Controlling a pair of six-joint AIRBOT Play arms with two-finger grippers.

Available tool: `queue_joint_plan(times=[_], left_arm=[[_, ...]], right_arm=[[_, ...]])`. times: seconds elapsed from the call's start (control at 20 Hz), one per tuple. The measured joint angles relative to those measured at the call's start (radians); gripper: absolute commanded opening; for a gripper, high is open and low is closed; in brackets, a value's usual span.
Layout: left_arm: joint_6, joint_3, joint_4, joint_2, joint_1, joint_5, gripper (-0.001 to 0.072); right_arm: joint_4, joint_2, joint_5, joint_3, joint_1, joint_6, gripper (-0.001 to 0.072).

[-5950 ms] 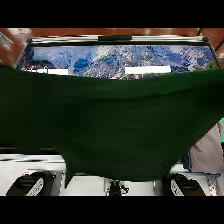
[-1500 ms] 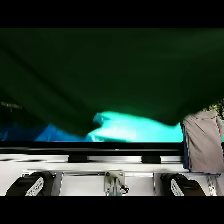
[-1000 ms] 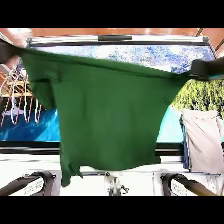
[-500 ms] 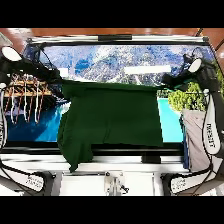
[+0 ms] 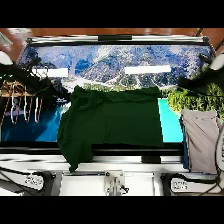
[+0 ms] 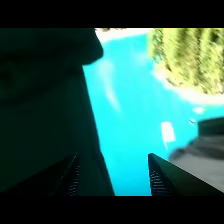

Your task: Fold the shirts.

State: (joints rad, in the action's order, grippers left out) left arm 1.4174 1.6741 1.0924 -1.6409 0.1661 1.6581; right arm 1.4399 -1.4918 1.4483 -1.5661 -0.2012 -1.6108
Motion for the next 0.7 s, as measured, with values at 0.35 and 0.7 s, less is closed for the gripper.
queue_joint_plan(times=[0.35,0.7], left_arm=[[-0.148,-0.775,0.015,0.367,0.205,-0.152,0.0487],[-0.262,-1.027,-0.014,0.38,0.264,-0.317,0.0426]], right_arm=[[-0.138,0.263,0.116,0.329,-0.209,0.112,0.054],[-0.212,0.325,0.115,0.431,-0.242,0.142,0.054]])
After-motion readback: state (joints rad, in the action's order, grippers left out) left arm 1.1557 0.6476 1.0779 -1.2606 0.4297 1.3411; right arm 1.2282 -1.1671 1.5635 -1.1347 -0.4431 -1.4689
